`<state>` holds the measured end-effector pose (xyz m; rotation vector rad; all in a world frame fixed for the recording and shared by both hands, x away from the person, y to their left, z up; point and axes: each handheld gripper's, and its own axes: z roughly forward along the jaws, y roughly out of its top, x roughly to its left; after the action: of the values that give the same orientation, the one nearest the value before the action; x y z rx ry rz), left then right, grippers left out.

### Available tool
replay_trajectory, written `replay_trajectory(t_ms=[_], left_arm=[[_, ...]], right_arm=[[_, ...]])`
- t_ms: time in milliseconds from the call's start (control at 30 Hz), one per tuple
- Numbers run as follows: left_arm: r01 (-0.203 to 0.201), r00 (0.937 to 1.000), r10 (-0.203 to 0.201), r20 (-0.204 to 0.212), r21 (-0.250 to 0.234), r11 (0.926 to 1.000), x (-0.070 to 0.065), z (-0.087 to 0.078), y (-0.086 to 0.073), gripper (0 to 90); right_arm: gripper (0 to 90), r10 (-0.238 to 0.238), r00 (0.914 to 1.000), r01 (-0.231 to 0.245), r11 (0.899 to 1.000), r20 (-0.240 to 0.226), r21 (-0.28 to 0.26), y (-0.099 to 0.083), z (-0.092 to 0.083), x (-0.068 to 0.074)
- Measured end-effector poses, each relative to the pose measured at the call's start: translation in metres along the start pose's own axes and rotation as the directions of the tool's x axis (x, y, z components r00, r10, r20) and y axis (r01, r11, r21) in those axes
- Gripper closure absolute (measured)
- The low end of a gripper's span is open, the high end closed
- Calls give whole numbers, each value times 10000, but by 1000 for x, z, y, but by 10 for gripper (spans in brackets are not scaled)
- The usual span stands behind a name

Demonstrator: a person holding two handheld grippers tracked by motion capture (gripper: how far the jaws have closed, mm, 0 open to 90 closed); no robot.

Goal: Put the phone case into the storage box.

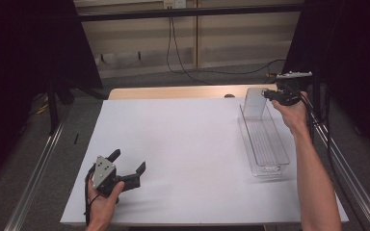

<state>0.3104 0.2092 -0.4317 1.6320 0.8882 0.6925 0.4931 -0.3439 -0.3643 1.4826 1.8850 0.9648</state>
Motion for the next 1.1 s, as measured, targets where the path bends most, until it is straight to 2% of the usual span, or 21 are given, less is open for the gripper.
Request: replay_trajectory(t_ms=[400, 933, 1100], left_arm=[[34, 10000, -34, -14, 9, 10000, 1, 0, 0, 20], [-27, 10000, 27, -27, 56, 10000, 1, -1, 0, 20], [-26, 10000, 26, -2, 43, 10000, 1, -1, 0, 20]], right_arm=[[830, 213, 9997, -214, 9997, -118, -91, 0, 1, -1], [834, 233, 9997, -233, 9997, -15, -54, -1, 3, -2], [818, 262, 9996, -263, 9996, -136, -93, -1, 2, -3]])
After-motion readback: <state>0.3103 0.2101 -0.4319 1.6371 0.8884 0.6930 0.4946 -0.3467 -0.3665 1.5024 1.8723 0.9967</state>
